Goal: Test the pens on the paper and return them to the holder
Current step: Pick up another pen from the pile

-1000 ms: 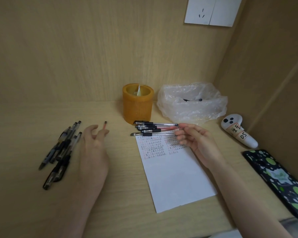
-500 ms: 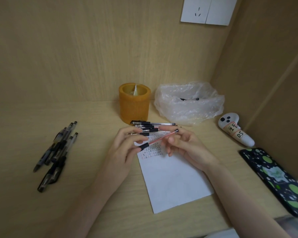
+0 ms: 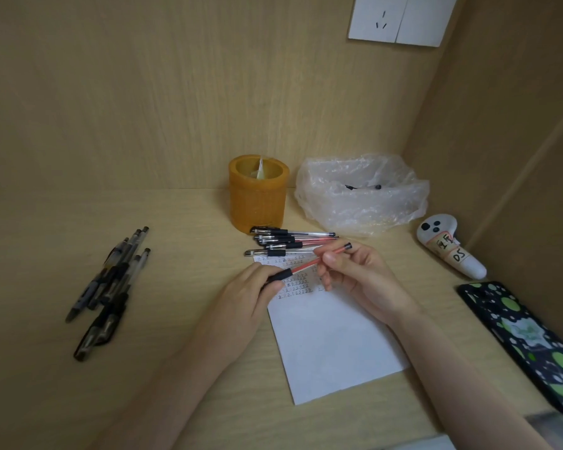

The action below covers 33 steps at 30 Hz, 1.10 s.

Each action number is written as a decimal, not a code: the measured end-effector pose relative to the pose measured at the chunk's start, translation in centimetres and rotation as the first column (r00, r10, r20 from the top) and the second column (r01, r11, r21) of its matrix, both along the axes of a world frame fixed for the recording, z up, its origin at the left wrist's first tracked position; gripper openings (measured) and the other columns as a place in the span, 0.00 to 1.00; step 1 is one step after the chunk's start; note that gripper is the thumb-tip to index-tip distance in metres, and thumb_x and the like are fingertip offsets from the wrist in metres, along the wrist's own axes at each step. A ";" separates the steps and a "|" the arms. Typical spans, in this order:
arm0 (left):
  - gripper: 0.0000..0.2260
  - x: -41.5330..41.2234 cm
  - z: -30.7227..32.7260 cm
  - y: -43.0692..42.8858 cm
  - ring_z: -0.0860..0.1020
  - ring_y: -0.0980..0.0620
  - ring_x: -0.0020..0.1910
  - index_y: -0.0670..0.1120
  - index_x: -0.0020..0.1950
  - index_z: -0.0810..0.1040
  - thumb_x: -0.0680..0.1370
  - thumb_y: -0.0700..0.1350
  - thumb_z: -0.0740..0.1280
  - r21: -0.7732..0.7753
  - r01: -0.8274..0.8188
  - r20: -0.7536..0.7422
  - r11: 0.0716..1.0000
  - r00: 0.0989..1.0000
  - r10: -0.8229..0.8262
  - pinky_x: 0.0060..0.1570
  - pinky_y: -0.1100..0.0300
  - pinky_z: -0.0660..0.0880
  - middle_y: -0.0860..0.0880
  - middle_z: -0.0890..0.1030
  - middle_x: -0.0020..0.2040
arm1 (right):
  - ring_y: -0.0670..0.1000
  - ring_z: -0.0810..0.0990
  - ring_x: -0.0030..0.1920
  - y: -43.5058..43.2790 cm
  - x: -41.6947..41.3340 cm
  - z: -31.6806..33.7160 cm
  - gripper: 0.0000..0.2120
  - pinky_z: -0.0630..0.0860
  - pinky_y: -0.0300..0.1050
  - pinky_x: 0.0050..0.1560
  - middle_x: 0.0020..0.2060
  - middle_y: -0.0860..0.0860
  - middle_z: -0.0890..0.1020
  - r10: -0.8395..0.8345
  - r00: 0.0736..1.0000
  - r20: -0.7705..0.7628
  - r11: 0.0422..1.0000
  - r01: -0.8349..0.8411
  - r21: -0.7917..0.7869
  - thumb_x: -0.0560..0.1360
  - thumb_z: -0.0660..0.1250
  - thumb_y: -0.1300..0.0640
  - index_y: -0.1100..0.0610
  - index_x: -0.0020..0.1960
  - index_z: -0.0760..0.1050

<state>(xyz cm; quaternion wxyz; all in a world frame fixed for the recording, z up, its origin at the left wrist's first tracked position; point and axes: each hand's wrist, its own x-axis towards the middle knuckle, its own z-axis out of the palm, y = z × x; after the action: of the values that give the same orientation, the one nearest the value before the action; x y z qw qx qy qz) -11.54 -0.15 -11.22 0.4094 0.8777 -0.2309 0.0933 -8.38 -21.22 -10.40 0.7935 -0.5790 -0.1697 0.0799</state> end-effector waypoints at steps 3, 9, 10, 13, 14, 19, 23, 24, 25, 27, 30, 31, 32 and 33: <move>0.07 0.0 0.0 0.1 0.73 0.61 0.41 0.52 0.50 0.75 0.79 0.51 0.58 0.032 -0.061 0.035 0.998 0.998 0.060 0.38 0.68 0.65 0.60 0.74 0.40 | 0.50 0.79 0.31 0.2 -0.2 0.0 0.13 0.76 0.41 0.34 0.34 0.56 0.82 0.012 1.000 0.020 0.999 -0.011 -0.038 0.65 0.77 0.52 0.59 0.46 0.82; 0.07 -0.4 0.6 0.1 0.69 0.56 0.27 0.53 0.43 0.77 0.78 0.52 0.61 -0.027 -0.094 0.009 0.995 0.996 0.094 0.28 0.66 0.61 0.56 0.70 0.26 | 0.48 0.78 0.30 0.0 -0.3 0.1 0.11 0.76 0.39 0.35 0.34 0.55 0.83 0.012 0.997 0.071 0.998 -0.008 -0.057 0.66 0.75 0.52 0.56 0.46 0.83; 0.07 -0.5 0.6 0.0 0.68 0.56 0.25 0.52 0.43 0.77 0.78 0.51 0.62 -0.032 -0.092 -0.007 0.995 0.996 0.091 0.27 0.66 0.61 0.55 0.69 0.25 | 0.47 0.78 0.29 0.0 -0.3 0.1 0.11 0.75 0.39 0.35 0.33 0.55 0.83 0.011 0.997 0.075 0.998 -0.007 -0.059 0.67 0.75 0.51 0.56 0.46 0.83; 0.07 -0.5 0.6 -0.1 0.67 0.56 0.24 0.53 0.42 0.77 0.77 0.53 0.63 -0.051 -0.081 -0.039 0.995 0.996 0.079 0.26 0.65 0.60 0.55 0.69 0.24 | 0.47 0.76 0.29 -0.1 -0.2 0.0 0.11 0.74 0.39 0.35 0.33 0.54 0.83 0.016 0.996 0.084 0.997 -0.010 -0.076 0.68 0.75 0.50 0.55 0.46 0.83; 0.07 -0.5 0.5 0.0 0.69 0.56 0.25 0.54 0.43 0.76 0.76 0.54 0.63 -0.043 -0.075 -0.036 0.996 0.997 0.074 0.26 0.65 0.61 0.55 0.71 0.25 | 0.47 0.76 0.29 -0.1 -0.2 0.0 0.11 0.74 0.38 0.35 0.32 0.54 0.82 0.018 0.996 0.085 0.997 -0.011 -0.082 0.68 0.74 0.50 0.55 0.46 0.83; 0.06 -0.5 0.2 -0.3 0.72 0.57 0.27 0.56 0.48 0.76 0.77 0.55 0.62 0.063 -0.077 0.023 0.995 0.997 0.076 0.27 0.63 0.65 0.56 0.71 0.26 | 0.47 0.74 0.28 -0.1 -0.1 -0.1 0.11 0.73 0.37 0.34 0.31 0.53 0.81 0.003 0.996 0.091 0.996 0.005 -0.090 0.69 0.74 0.50 0.56 0.45 0.82; 0.07 -0.3 0.1 -0.1 0.71 0.58 0.25 0.56 0.48 0.79 0.76 0.55 0.64 0.013 -0.106 0.026 0.994 0.994 0.105 0.26 0.66 0.64 0.57 0.71 0.25 | 0.47 0.74 0.29 -0.3 0.0 -0.3 0.11 0.72 0.38 0.35 0.32 0.52 0.80 0.001 0.996 0.094 0.995 0.009 -0.101 0.69 0.74 0.49 0.56 0.45 0.82; 0.07 -0.3 0.1 0.0 0.71 0.58 0.25 0.56 0.48 0.79 0.76 0.56 0.64 0.008 -0.102 0.032 0.995 0.994 0.101 0.26 0.67 0.64 0.57 0.71 0.24 | 0.47 0.74 0.29 -0.3 0.0 -0.2 0.11 0.72 0.38 0.35 0.31 0.52 0.80 0.007 0.996 0.094 0.995 0.002 -0.100 0.69 0.74 0.49 0.56 0.45 0.82; 0.08 -0.4 0.0 0.1 0.71 0.58 0.25 0.57 0.48 0.79 0.76 0.58 0.63 0.010 -0.097 0.044 0.995 0.994 0.097 0.25 0.67 0.63 0.57 0.70 0.24 | 0.47 0.74 0.29 -0.3 -0.1 -0.2 0.11 0.72 0.37 0.35 0.31 0.52 0.80 0.016 0.996 0.088 0.995 -0.007 -0.096 0.69 0.74 0.50 0.57 0.45 0.82; 0.11 -0.5 -0.2 0.2 0.70 0.57 0.25 0.57 0.47 0.78 0.74 0.61 0.61 0.001 -0.084 0.059 0.996 0.995 0.084 0.25 0.68 0.61 0.56 0.70 0.24 | 0.47 0.73 0.29 -0.2 -0.2 0.0 0.12 0.71 0.37 0.34 0.29 0.52 0.78 0.051 0.998 0.048 0.997 -0.048 -0.057 0.67 0.76 0.50 0.58 0.44 0.82; 0.15 -0.5 -0.3 0.1 0.70 0.57 0.25 0.57 0.47 0.77 0.73 0.64 0.58 0.006 -0.046 0.073 0.999 0.996 0.045 0.26 0.68 0.61 0.55 0.71 0.26 | 0.47 0.70 0.27 0.3 -0.4 0.0 0.14 0.69 0.36 0.31 0.27 0.51 0.73 0.206 0.978 -0.041 0.978 -0.205 0.040 0.66 0.78 0.52 0.59 0.44 0.79; 0.16 -0.5 -0.4 0.1 0.70 0.58 0.25 0.57 0.48 0.76 0.73 0.65 0.57 0.025 -0.039 0.083 0.999 0.996 0.037 0.26 0.66 0.63 0.55 0.71 0.26 | 0.47 0.69 0.27 0.6 -0.5 -0.2 0.15 0.68 0.37 0.31 0.27 0.51 0.71 0.255 0.965 -0.067 0.967 -0.253 0.039 0.66 0.77 0.52 0.58 0.44 0.76; 0.17 -0.5 -0.4 0.0 0.70 0.58 0.25 0.57 0.49 0.76 0.73 0.66 0.56 0.041 -0.035 0.090 0.999 0.995 0.031 0.26 0.64 0.65 0.55 0.71 0.26 | 0.47 0.68 0.26 0.9 -0.6 -0.4 0.15 0.67 0.37 0.31 0.27 0.51 0.70 0.287 0.954 -0.086 0.958 -0.287 0.015 0.67 0.77 0.52 0.58 0.44 0.74; 0.17 -0.5 -0.4 -0.1 0.71 0.57 0.25 0.58 0.50 0.75 0.73 0.67 0.56 0.054 -0.033 0.091 0.998 0.995 0.028 0.27 0.63 0.67 0.56 0.71 0.26 | 0.48 0.67 0.26 1.3 -0.7 -0.6 0.15 0.66 0.38 0.30 0.27 0.51 0.68 0.299 0.949 -0.098 0.953 -0.303 -0.023 0.68 0.76 0.51 0.58 0.44 0.73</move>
<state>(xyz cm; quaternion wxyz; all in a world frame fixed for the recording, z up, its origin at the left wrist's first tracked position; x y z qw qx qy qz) -12.04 -0.29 -11.66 0.3727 0.8870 -0.2381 0.1329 -9.06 -19.93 -10.98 0.7679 -0.5570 -0.2169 0.2301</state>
